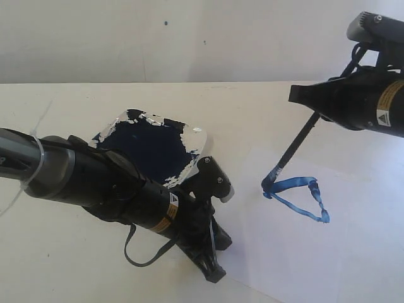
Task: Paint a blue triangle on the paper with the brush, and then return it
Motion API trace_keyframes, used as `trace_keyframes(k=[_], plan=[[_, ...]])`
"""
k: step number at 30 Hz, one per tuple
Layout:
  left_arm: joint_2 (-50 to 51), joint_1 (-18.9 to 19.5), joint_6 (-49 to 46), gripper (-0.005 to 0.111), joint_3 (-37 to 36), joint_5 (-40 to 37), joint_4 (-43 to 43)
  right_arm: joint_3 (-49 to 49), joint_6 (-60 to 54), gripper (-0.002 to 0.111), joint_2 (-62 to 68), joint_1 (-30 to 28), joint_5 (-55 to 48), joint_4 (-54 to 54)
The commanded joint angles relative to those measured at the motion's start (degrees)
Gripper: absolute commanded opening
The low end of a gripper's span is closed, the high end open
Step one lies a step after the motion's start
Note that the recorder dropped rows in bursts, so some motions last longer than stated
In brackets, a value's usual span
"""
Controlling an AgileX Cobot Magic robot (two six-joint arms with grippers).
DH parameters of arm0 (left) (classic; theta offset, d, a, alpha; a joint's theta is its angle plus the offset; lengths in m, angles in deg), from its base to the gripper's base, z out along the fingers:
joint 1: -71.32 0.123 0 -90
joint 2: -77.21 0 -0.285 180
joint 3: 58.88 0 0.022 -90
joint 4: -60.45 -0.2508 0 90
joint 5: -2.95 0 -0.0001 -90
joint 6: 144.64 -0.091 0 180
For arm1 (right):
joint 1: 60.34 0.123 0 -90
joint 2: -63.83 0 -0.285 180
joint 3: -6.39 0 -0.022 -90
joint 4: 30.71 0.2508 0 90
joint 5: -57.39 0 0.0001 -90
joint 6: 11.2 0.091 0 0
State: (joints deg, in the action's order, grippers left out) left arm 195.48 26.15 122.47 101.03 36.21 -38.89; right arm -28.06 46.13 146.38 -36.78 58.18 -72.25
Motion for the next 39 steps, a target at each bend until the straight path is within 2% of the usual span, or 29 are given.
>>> trace_keyframes(k=[1, 4, 31, 39], plan=[[-0.08, -0.25, -0.15, 0.0, 0.24, 0.09, -0.61, -0.17, -0.79, 0.0, 0.0, 0.04, -1.63, -0.67], [-0.08, -0.25, -0.15, 0.0, 0.24, 0.09, -0.61, -0.17, -0.79, 0.0, 0.0, 0.04, -6.77, -0.67], [-0.08, -0.25, -0.15, 0.0, 0.24, 0.09, -0.61, -0.17, -0.79, 0.0, -7.07, 0.04, -24.57, -0.32], [-0.08, -0.25, -0.15, 0.0, 0.24, 0.09, -0.61, -0.17, -0.79, 0.0, -7.93, 0.04, -24.41, -0.2]])
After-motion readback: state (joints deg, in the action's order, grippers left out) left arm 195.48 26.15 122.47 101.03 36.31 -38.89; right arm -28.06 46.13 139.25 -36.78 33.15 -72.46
